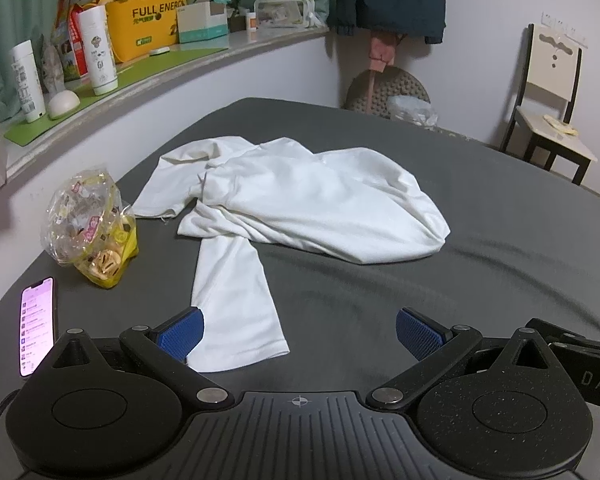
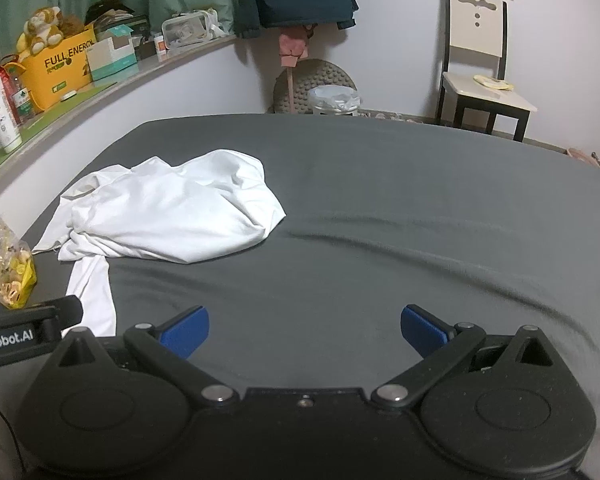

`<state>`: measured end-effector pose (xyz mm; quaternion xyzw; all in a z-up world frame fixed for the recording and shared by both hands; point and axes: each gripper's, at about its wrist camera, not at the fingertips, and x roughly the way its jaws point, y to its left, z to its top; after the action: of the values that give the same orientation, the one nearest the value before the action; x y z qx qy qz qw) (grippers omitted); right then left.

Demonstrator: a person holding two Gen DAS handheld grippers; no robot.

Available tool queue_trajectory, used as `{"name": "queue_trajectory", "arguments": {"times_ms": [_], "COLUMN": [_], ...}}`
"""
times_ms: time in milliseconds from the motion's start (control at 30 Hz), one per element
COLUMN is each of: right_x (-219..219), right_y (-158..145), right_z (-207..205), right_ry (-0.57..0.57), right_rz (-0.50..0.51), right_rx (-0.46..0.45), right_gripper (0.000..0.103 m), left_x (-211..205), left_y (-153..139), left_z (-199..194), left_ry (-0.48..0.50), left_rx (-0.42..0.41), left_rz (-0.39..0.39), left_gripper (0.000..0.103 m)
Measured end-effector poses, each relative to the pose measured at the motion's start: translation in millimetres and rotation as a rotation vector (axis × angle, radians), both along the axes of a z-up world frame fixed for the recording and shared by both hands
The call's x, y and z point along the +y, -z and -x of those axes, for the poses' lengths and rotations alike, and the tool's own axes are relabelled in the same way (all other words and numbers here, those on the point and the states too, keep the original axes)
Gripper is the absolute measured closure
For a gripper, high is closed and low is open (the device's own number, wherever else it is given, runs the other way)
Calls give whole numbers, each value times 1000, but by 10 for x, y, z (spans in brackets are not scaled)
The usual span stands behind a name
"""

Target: Fold clothes

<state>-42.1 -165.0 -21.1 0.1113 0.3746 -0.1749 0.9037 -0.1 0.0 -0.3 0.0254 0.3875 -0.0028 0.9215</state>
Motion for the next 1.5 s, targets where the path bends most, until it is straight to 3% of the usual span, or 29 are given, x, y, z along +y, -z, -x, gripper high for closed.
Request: {"name": "queue_trajectory", "arguments": {"times_ms": [1500], "right_x": [-29], "right_y": [51], "right_z": [-39], "right_ry": [15], "right_rz": [8], "right_rx": [39], "right_gripper": [0], "left_x": [-39], "left_y": [79], "left_z": [-30], "left_ry": [-2], "left_rx": [23], "left_rz": [-5], "left_gripper": [0]}}
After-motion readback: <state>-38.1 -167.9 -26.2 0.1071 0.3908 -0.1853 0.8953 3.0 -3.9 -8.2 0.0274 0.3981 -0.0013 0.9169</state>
